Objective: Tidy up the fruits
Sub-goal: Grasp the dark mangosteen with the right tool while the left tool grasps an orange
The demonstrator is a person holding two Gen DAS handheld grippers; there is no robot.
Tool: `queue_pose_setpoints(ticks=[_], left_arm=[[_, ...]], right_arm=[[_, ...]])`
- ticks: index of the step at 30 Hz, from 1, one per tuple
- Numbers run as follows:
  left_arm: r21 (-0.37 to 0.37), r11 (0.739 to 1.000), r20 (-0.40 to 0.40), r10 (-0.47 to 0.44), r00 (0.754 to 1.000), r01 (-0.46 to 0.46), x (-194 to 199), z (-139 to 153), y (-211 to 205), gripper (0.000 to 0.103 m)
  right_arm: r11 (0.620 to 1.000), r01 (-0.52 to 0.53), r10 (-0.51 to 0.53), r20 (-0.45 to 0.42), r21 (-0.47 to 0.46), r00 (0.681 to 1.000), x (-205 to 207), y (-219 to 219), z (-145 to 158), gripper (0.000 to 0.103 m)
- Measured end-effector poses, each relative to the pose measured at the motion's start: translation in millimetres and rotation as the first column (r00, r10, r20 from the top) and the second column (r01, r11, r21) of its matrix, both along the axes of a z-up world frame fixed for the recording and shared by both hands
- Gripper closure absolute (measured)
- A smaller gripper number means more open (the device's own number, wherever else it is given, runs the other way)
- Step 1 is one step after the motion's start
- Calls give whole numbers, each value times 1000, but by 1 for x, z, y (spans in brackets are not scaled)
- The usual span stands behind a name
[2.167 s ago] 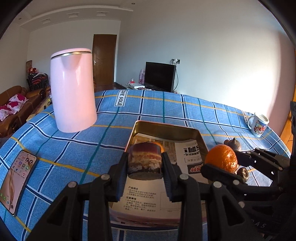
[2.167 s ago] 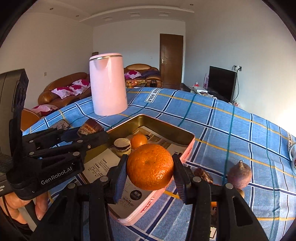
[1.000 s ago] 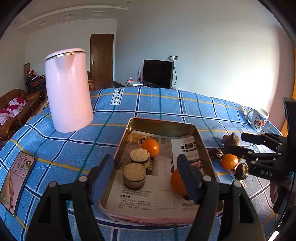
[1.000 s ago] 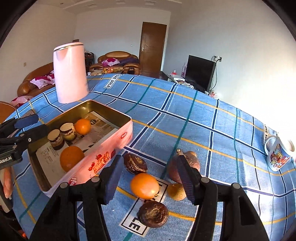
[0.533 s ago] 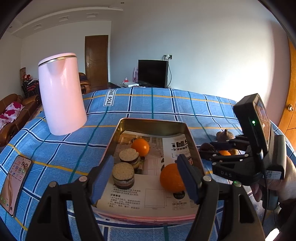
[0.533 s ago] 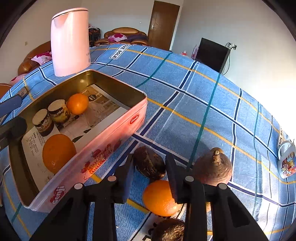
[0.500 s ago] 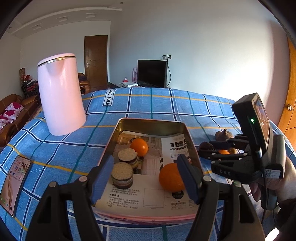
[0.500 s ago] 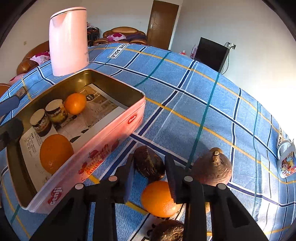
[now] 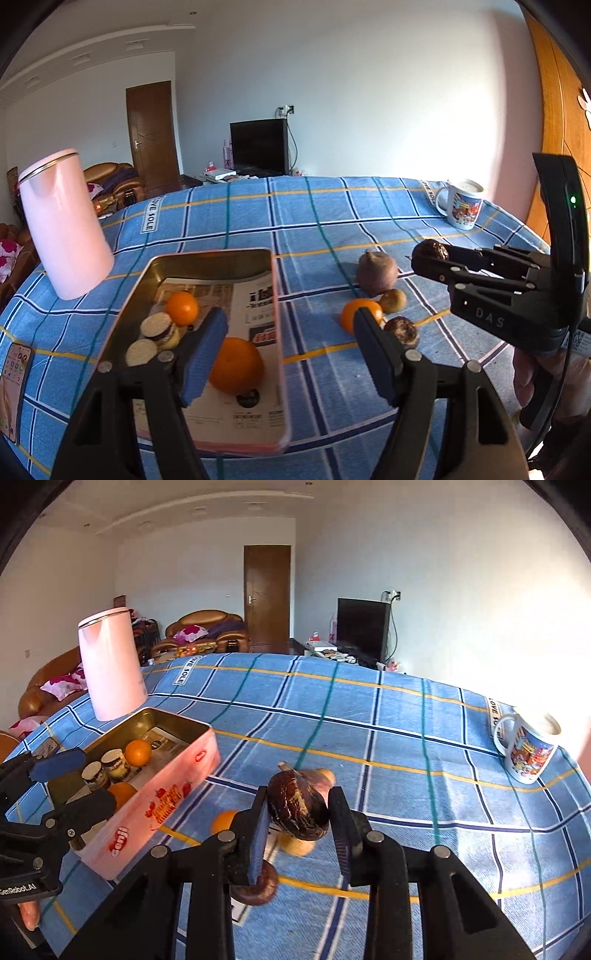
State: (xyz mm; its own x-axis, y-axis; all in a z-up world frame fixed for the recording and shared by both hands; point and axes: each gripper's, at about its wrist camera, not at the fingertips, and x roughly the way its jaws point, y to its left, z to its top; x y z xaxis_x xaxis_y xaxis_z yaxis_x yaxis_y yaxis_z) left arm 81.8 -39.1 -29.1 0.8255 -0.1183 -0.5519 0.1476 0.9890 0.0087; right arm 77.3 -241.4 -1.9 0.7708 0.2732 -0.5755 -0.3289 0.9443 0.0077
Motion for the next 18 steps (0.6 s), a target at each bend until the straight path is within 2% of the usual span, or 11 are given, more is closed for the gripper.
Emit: queue_pose_setpoints(ticks=[8, 11, 18], left_arm=[[47, 996, -82, -69, 994, 73, 30, -12, -53, 30], [22, 996, -141, -84, 987, 88, 45, -19, -60, 30], [25, 995, -234, -86, 968, 95, 68, -35, -67, 32]], right_arm=[[994, 73, -72, -17, 76, 997, -1, -37, -12, 70], [995, 72, -72, -3, 73, 997, -5, -40, -11, 70], [995, 59, -59, 2, 78, 998, -5, -40, -11, 70]])
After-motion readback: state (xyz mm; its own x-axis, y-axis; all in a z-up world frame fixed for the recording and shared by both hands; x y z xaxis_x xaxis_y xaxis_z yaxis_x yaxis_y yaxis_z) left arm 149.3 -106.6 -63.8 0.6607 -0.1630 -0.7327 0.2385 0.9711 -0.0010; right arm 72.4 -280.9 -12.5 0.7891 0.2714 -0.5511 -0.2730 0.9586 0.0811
